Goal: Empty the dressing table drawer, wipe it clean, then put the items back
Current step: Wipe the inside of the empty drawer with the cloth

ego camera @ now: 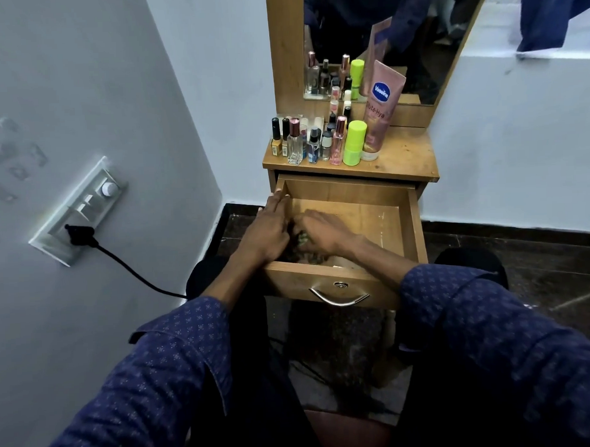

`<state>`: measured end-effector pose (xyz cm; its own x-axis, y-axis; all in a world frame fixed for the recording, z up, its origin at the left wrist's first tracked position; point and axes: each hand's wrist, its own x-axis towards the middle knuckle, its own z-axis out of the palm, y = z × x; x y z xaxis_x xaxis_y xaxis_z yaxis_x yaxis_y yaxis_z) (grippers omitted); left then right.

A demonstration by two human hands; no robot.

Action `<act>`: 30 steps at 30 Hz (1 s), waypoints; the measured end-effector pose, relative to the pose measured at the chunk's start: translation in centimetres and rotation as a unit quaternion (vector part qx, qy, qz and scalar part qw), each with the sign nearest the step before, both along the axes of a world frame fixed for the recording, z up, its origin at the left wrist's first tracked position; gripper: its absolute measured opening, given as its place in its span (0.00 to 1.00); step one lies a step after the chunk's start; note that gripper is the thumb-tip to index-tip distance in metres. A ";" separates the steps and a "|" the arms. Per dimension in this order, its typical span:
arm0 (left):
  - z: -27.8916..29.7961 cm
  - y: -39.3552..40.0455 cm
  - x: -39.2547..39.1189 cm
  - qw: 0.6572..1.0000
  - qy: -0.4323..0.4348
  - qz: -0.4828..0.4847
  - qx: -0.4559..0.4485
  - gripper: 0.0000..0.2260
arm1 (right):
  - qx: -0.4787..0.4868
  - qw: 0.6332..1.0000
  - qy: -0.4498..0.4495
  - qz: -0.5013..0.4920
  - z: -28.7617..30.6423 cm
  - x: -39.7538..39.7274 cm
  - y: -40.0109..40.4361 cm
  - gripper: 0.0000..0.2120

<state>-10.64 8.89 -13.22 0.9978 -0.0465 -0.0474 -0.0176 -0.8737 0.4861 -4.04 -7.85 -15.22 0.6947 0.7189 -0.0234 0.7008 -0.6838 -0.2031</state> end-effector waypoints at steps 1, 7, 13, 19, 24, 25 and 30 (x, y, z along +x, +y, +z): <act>0.1 -0.1 0.0 1.000 -0.001 0.000 0.004 0.32 | 0.014 0.998 -0.017 -0.061 -0.1 0.7 -0.5 0.14; 0.1 -0.1 0.1 1.000 0.002 -0.003 0.018 0.31 | 0.019 0.989 0.005 -0.149 -0.4 3.0 -1.9 0.21; -0.3 -0.1 0.5 1.000 0.002 -0.008 0.025 0.30 | 0.025 1.000 0.012 -0.011 0.5 -0.9 -2.3 0.23; -0.4 -0.1 0.5 0.999 0.011 -0.009 0.036 0.32 | -0.006 0.982 0.176 0.069 2.3 -1.6 -1.6 0.08; -0.4 -0.2 0.4 0.999 0.014 -0.007 0.042 0.33 | -0.009 0.967 0.249 0.053 1.7 -1.9 -1.4 0.14; -0.4 -0.1 0.4 0.999 0.013 -0.008 0.044 0.33 | -0.007 0.962 0.269 0.041 1.6 -1.8 -1.4 0.14; -0.5 -0.1 0.5 0.999 0.010 -0.010 0.043 0.33 | -0.039 0.928 0.371 0.004 1.6 -1.2 -1.8 0.16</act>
